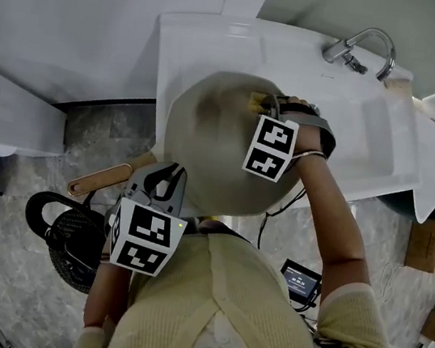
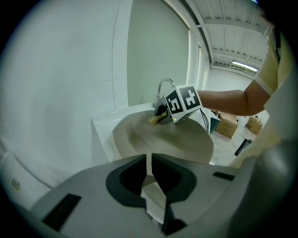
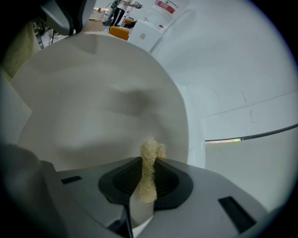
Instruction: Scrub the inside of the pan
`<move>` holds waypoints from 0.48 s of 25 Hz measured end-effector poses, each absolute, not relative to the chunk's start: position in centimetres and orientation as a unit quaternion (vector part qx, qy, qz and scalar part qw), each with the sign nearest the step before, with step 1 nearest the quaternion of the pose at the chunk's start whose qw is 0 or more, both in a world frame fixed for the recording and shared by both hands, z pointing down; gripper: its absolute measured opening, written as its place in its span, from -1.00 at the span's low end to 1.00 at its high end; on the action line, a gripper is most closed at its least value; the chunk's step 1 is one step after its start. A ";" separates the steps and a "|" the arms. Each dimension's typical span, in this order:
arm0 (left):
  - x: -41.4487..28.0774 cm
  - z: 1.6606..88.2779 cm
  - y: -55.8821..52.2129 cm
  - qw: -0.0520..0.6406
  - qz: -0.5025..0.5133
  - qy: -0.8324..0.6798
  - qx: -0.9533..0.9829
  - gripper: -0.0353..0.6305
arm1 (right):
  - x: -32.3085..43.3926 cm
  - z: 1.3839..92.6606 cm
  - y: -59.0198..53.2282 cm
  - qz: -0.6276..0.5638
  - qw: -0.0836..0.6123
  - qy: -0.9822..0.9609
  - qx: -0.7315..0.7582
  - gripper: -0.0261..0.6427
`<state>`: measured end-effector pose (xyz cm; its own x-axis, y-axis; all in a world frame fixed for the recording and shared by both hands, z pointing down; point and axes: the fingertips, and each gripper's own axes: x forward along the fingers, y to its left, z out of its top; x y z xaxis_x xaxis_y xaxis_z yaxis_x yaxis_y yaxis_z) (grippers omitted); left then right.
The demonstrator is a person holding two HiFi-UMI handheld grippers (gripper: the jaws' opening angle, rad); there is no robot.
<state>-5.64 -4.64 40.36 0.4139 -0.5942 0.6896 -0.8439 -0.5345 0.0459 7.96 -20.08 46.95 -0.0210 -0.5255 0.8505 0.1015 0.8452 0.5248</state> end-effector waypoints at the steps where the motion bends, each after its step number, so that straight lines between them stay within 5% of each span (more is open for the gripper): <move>1: -5.6 40.4 -4.6 0.198 0.315 -0.440 0.817 -0.64 | 8.1 47.0 -19.9 -0.228 0.685 -0.674 0.153 -0.69; 12: -5.4 40.4 -4.6 0.196 0.315 -0.437 0.819 -0.64 | 9.5 48.0 -18.2 -0.196 0.716 -0.660 0.121 -0.69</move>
